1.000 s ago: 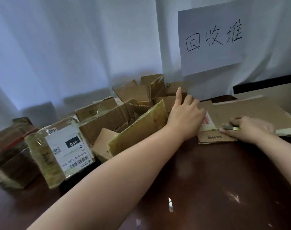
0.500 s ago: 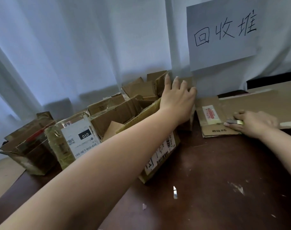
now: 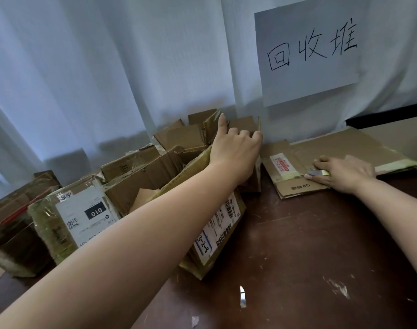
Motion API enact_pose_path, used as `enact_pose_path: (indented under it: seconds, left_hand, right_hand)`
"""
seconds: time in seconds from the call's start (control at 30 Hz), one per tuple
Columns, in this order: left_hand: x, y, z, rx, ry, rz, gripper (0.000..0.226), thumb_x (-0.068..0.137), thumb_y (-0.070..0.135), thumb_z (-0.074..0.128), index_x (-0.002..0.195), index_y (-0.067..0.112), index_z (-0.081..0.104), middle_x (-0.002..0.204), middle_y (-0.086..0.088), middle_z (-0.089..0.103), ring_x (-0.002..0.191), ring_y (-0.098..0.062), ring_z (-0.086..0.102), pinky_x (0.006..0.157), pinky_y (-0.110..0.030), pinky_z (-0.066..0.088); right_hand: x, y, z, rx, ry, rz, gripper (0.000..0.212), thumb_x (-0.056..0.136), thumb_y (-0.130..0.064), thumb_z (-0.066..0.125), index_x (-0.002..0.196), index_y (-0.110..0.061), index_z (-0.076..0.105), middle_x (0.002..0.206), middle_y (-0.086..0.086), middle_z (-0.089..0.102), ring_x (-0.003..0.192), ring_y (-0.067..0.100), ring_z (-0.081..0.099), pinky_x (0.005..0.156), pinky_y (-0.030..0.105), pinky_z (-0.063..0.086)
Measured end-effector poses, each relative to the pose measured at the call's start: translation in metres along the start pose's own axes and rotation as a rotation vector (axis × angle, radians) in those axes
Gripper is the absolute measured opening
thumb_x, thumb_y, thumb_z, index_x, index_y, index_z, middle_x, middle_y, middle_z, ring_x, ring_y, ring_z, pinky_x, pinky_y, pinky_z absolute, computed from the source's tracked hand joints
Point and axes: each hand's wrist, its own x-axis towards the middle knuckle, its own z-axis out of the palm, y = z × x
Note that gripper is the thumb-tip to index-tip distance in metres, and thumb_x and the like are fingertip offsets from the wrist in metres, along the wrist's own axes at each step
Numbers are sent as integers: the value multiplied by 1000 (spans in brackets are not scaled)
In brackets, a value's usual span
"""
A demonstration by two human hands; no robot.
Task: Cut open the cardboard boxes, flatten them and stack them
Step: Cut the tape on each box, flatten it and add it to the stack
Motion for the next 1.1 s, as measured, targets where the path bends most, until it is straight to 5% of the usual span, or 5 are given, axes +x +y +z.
enact_pose_path:
  seconds: [0.33, 0.5, 0.87, 1.0, 1.1]
  left_hand:
    - [-2, -5, -1, -16, -4, 9, 39, 92, 24, 52, 131, 18, 46, 117, -5, 65, 114, -33, 55, 115, -59, -2]
    - [-3, 0, -9, -40, -22, 8, 38, 94, 23, 48, 131, 17, 49, 119, -6, 63, 117, -33, 53, 114, -60, -4]
    - [-65, -91, -65, -206, 48, -117, 40, 97, 42, 41, 131, 23, 51, 126, -2, 60, 126, -29, 49, 115, -58, -3]
    - [-119, -136, -60, -238, 21, -173, 45, 97, 49, 40, 132, 24, 52, 129, -1, 60, 125, -25, 50, 116, -54, 10]
    - [-157, -141, -58, -774, 39, -161, 54, 94, 57, 43, 131, 20, 56, 126, 1, 63, 117, -19, 57, 107, -43, 39]
  right_hand:
    - [1, 6, 0, 1, -10, -15, 74, 84, -74, 23, 144, -34, 37, 155, -9, 30, 131, 28, 41, 105, 42, 36]
    - [-20, -1, -26, -28, 177, 26, 45, 98, -45, 37, 141, -32, 42, 143, -4, 45, 120, 29, 44, 90, 36, 45]
    - [-86, -82, -113, 193, 470, -152, 38, 101, -39, 38, 106, -12, 65, 103, 14, 61, 94, 33, 57, 62, 31, 29]
    - [-108, -131, -132, 254, 497, -269, 32, 101, -33, 41, 77, -17, 53, 84, 6, 56, 75, 25, 50, 51, 26, 23]
    - [-125, -167, -136, 336, 467, -347, 33, 101, -32, 43, 74, -16, 55, 79, 4, 54, 77, 28, 55, 55, 30, 28]
